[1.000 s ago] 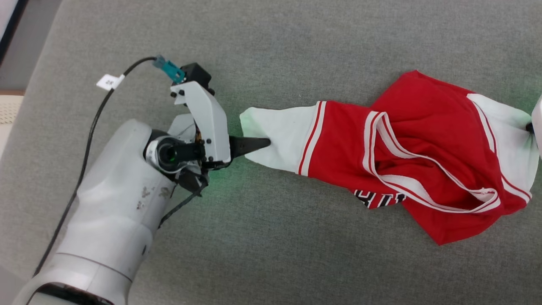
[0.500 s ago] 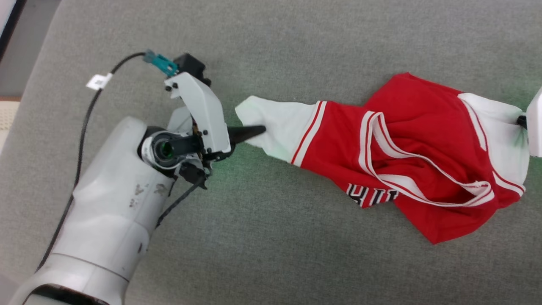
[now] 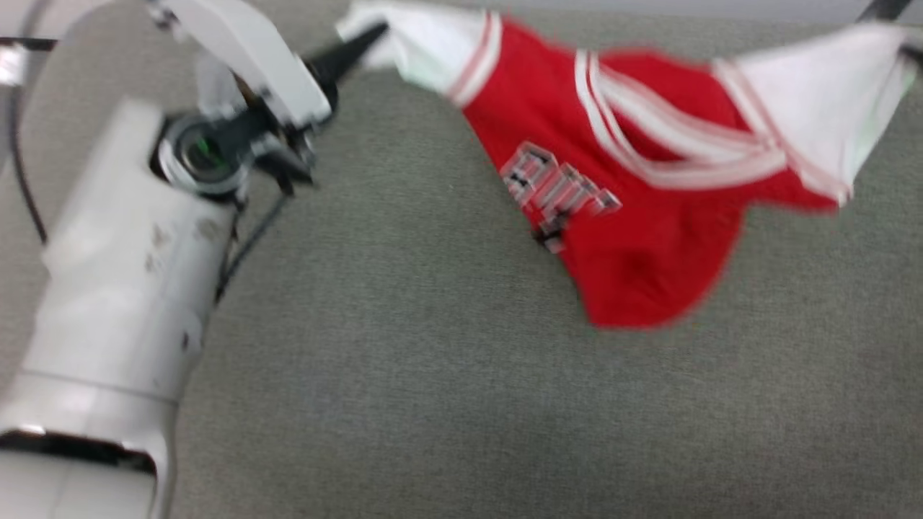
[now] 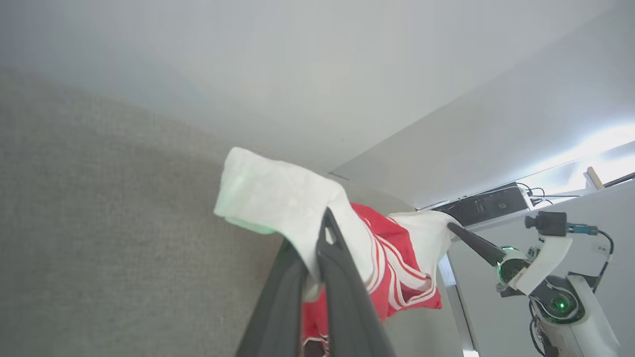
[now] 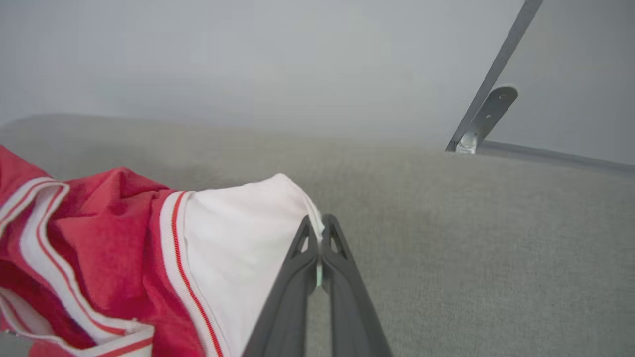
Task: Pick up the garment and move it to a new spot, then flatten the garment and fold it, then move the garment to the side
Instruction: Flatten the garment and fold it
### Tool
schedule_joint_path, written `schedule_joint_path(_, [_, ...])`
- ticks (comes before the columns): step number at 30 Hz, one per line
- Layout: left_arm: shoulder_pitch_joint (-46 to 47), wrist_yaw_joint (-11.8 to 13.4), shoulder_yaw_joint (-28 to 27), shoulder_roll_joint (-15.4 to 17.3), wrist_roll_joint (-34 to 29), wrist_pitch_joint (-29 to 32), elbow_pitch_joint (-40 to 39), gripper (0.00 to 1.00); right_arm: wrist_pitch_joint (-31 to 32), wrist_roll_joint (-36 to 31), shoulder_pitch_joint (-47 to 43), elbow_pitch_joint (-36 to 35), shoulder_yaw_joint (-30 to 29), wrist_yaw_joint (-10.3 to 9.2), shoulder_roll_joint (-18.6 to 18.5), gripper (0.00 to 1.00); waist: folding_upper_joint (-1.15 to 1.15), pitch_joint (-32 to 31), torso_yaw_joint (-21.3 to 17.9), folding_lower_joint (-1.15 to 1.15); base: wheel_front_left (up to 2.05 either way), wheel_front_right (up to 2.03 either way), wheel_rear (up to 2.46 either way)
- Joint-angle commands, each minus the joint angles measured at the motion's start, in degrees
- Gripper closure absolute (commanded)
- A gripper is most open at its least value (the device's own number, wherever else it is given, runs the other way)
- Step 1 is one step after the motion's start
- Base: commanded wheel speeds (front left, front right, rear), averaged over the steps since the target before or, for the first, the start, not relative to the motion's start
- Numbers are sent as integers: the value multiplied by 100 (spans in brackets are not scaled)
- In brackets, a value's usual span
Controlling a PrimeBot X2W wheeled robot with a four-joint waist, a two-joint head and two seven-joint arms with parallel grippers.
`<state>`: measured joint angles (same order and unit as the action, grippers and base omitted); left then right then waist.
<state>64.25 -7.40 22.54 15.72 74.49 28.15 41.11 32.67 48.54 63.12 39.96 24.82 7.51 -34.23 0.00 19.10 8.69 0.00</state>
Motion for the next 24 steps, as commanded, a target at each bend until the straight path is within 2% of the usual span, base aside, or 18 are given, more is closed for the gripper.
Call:
schedule_joint_path(1, [246,-14,-80,-18,-46,-174,112,100,-153,58,216,65,-185,-4,110,100,0,204,-167,0,0,0,0])
schedule_joint_path(6, [1221,99,-320,-28,-242,-891,723,100,-732,115,1055,403,-772,-4,464,100,0,561,-355,0,0,0,0])
schedule_joint_path(11, [2297,266,-574,-88,-472,-1979,1303,100,-1667,-84,2085,935,-1360,-4,809,100,0,784,-477,0,0,0,0])
schedule_joint_path(17, [3276,96,-899,-212,-419,-3027,1654,100,-2775,-423,3240,1612,-1853,-4,1088,100,0,853,-517,0,0,0,0])
schedule_joint_path(20, [3396,15,-985,-356,-201,-2988,1730,100,-2938,-507,3476,1768,-1830,-4,1174,100,0,820,-498,0,0,0,0])
schedule_joint_path(22, [3376,-5,-949,-329,-215,-2920,1731,100,-2949,-494,3506,1781,-1824,-4,1166,100,0,808,-484,0,0,0,0])
schedule_joint_path(24, [3168,-10,-869,-378,-77,-2623,1678,100,-2853,-455,3368,1751,-1730,-4,1166,100,0,769,-461,0,0,0,0])
